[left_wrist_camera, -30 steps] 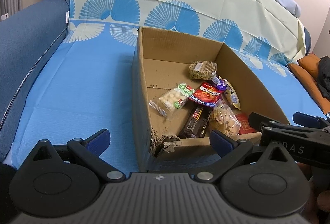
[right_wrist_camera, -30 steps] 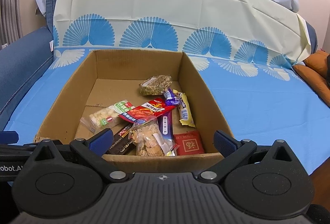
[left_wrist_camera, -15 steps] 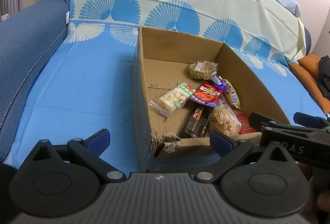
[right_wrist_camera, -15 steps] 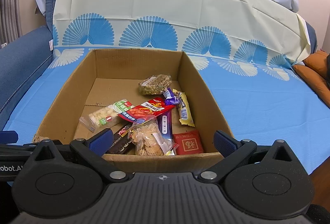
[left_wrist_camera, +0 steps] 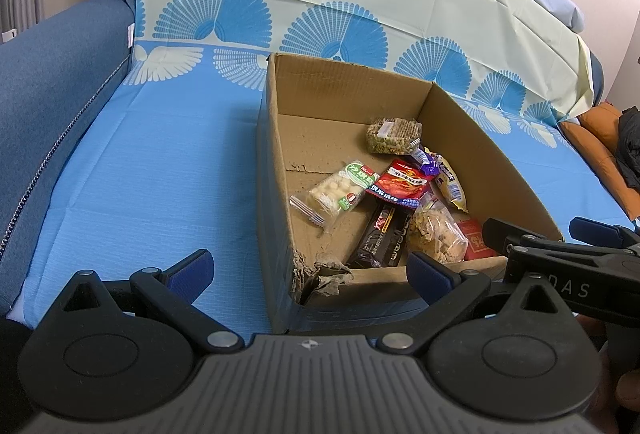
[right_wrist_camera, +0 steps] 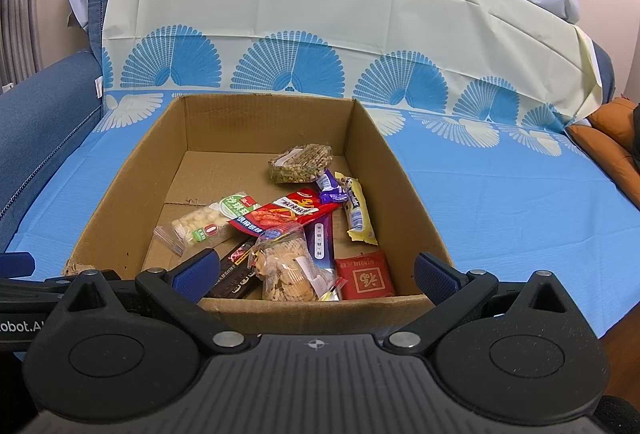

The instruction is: Organize snacks

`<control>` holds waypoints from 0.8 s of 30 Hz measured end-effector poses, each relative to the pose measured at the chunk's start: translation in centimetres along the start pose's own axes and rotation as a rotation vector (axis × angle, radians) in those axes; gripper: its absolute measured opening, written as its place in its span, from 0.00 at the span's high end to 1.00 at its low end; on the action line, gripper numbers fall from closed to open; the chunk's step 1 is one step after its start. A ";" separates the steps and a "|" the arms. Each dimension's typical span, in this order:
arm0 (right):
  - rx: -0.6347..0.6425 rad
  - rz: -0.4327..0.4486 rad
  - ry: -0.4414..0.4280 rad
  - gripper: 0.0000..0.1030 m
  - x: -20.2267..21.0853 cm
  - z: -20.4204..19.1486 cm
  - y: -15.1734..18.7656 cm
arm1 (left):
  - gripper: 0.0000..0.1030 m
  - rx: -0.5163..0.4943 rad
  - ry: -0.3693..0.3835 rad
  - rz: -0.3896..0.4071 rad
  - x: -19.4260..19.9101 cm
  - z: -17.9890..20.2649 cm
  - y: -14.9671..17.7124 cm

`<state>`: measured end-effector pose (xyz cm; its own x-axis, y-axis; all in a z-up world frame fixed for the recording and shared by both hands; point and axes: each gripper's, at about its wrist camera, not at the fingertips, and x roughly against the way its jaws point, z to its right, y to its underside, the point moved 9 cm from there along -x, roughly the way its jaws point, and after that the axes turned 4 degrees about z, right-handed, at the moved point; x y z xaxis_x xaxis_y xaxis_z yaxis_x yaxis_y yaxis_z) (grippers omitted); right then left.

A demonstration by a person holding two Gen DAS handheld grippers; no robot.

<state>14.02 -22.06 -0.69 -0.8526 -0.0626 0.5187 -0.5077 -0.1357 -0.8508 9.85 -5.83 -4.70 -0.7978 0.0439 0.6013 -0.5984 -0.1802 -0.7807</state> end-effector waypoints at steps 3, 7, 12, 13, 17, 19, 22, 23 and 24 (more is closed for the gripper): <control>0.000 0.000 0.000 0.01 0.0 0.1 0.0 | 0.01 -0.003 -0.001 0.002 0.0 0.0 0.0; 0.000 0.000 0.000 0.01 0.0 0.0 0.0 | 0.01 -0.005 -0.002 0.003 0.0 0.0 -0.1; 0.000 0.000 -0.001 0.01 0.0 0.0 0.0 | 0.01 -0.005 -0.003 0.004 0.1 0.0 -0.1; 0.000 -0.001 -0.001 0.01 0.0 0.0 -0.1 | 0.01 -0.005 -0.002 0.004 0.1 0.0 -0.1; 0.001 -0.001 -0.001 0.01 0.0 0.0 -0.1 | 0.01 -0.006 -0.003 0.004 0.1 0.0 -0.1; 0.001 0.000 -0.001 0.01 0.0 0.0 -0.1 | 0.01 -0.007 -0.001 0.005 0.1 0.1 -0.2; 0.000 0.000 -0.001 0.01 0.0 0.0 -0.1 | 0.01 -0.010 0.001 0.006 0.2 0.1 -0.2; 0.000 -0.001 -0.001 0.01 0.0 0.0 -0.1 | 0.01 -0.011 0.001 0.007 0.2 0.1 -0.2; 0.000 -0.001 -0.001 0.01 0.0 0.0 -0.1 | 0.01 -0.011 0.002 0.007 0.2 0.1 -0.3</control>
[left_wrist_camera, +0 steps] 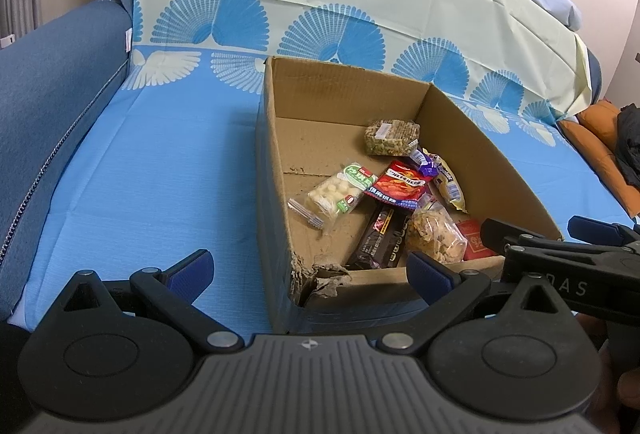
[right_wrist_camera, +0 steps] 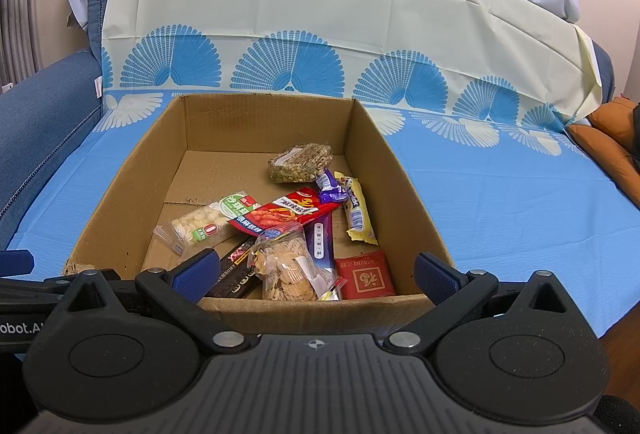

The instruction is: Organize snacks

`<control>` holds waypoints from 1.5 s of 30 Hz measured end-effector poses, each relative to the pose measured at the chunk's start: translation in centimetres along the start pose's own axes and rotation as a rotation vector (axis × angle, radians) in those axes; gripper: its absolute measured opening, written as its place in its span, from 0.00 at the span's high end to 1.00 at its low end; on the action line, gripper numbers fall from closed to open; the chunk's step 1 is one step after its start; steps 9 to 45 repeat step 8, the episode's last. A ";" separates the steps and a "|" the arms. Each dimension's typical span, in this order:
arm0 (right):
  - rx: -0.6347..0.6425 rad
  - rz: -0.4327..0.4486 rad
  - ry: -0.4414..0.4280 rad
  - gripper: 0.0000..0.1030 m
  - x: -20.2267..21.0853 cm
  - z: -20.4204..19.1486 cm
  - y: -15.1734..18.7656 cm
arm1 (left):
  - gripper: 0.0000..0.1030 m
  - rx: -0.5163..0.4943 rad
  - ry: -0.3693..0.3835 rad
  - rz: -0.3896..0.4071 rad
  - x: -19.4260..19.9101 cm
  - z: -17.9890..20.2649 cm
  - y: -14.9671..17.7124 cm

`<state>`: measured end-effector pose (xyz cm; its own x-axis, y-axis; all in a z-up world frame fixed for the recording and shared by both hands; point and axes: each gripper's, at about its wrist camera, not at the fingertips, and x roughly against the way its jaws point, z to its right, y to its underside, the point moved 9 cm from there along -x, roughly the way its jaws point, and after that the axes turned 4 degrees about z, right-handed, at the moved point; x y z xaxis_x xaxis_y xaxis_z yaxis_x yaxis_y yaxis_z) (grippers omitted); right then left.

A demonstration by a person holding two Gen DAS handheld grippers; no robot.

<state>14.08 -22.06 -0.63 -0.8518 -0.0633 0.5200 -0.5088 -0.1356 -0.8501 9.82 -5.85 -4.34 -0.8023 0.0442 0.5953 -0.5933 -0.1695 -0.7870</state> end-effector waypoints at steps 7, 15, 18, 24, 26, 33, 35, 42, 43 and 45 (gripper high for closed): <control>0.000 0.002 -0.001 0.01 0.0 0.1 0.1 | 0.00 -0.007 0.020 0.028 0.4 0.2 -0.1; -0.001 0.003 -0.002 0.01 0.0 0.0 0.1 | 0.00 -0.010 0.025 0.031 0.4 0.2 -0.2; -0.001 0.003 -0.002 0.01 0.0 0.0 0.1 | 0.00 -0.010 0.025 0.031 0.4 0.2 -0.2; -0.001 0.003 -0.002 0.01 0.0 0.0 0.1 | 0.00 -0.010 0.025 0.031 0.4 0.2 -0.2; -0.001 0.003 -0.002 0.01 0.0 0.0 0.1 | 0.00 -0.010 0.025 0.031 0.4 0.2 -0.2; -0.001 0.003 -0.002 0.01 0.0 0.0 0.1 | 0.00 -0.010 0.025 0.031 0.4 0.2 -0.2; -0.001 0.003 -0.002 0.01 0.0 0.0 0.1 | 0.00 -0.010 0.025 0.031 0.4 0.2 -0.2; -0.001 0.003 -0.002 0.01 0.0 0.0 0.1 | 0.00 -0.010 0.025 0.031 0.4 0.2 -0.2; -0.001 0.003 -0.002 0.01 0.0 0.0 0.1 | 0.00 -0.010 0.025 0.031 0.4 0.2 -0.2; -0.001 0.003 -0.002 0.01 0.0 0.0 0.1 | 0.00 -0.010 0.025 0.031 0.4 0.2 -0.2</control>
